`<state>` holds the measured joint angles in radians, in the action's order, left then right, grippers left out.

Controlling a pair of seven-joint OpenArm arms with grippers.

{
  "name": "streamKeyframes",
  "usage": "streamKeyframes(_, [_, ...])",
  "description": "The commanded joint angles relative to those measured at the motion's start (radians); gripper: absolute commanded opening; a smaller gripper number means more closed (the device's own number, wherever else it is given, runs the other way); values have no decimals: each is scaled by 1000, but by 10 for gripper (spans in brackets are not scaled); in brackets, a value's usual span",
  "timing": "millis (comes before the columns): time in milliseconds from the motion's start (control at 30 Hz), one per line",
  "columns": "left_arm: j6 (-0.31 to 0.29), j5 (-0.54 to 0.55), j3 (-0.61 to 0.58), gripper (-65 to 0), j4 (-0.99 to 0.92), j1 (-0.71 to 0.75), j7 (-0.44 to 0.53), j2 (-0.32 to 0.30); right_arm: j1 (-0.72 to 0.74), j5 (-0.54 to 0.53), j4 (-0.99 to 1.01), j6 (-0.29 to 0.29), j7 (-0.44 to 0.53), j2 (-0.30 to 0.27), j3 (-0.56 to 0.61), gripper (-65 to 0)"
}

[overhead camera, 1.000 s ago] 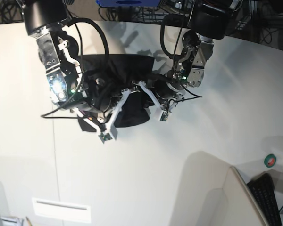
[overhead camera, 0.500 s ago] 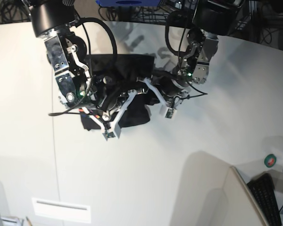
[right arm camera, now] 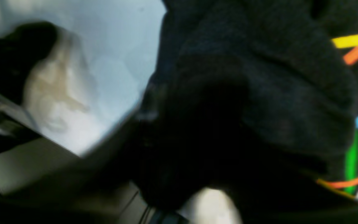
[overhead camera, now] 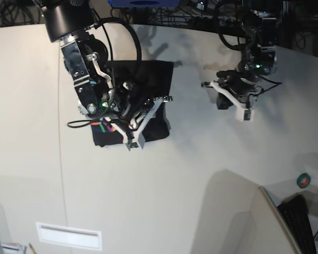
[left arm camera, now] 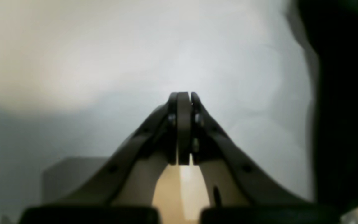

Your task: Layout the t-shirt on the table in an organized manner, then fold the t-shirt properly

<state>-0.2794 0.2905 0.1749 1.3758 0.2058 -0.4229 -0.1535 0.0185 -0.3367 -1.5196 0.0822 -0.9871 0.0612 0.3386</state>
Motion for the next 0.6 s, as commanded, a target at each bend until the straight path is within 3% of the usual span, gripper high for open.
streamKeyframes(0, [-2,6,30,-650,29,2,0,-5,14,-5,-17,0,15,6,0,-359])
streamKeyframes(67, [-5,6,99,-650,50,13,-41,-5,14,-5,-23,-2,15,6,0,-249])
streamKeyframes(100, [-5,6,136,-650,55,14,-58,-5,14,-5,-23,-2,15,6,1,-240])
streamKeyframes(200, [-7,6,209,-650,52,14,-78,-7,14,-5,-23,-5,15,9,6,-260])
streamKeyframes(467, [-7,0,263,-650,49,7,-78,-7,54,0,-23,6,9,4,254,-273])
streamKeyframes(567, [-7,-1,265,-650,43,5,-78,-7,90,1,-25,78,6,-4,357,-273])
